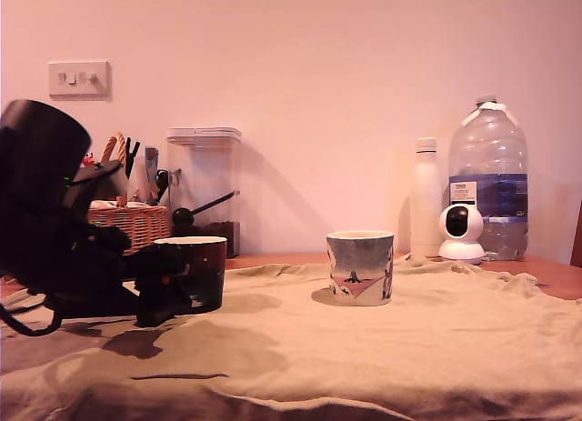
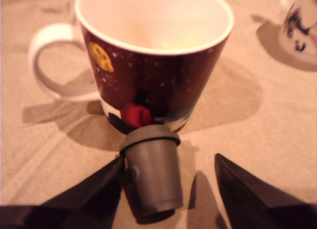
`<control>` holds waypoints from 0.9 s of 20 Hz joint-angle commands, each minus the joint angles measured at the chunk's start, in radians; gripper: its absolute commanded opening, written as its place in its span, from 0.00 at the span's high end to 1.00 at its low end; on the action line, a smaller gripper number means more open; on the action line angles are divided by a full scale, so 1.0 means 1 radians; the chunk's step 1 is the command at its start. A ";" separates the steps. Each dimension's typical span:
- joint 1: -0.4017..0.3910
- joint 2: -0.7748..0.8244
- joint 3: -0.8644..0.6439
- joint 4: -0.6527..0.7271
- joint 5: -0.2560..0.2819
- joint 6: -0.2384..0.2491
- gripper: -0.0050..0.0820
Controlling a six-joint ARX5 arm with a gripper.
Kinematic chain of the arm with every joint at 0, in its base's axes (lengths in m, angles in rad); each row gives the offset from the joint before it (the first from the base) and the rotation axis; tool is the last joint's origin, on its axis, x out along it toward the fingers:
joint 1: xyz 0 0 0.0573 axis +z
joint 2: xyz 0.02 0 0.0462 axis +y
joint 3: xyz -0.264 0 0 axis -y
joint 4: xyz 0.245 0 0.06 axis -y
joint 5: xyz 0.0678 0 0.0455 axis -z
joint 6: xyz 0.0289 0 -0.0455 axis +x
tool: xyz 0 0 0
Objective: Pick up the coffee capsules on the table and drop them inside the coffee cup
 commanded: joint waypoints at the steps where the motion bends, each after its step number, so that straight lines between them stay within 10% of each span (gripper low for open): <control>1: -0.001 0.019 0.004 -0.011 -0.001 0.008 0.43; 12: -0.001 0.018 0.005 -0.019 -0.014 0.009 0.68; 18: -0.003 0.013 0.005 0.023 0.174 0.061 0.68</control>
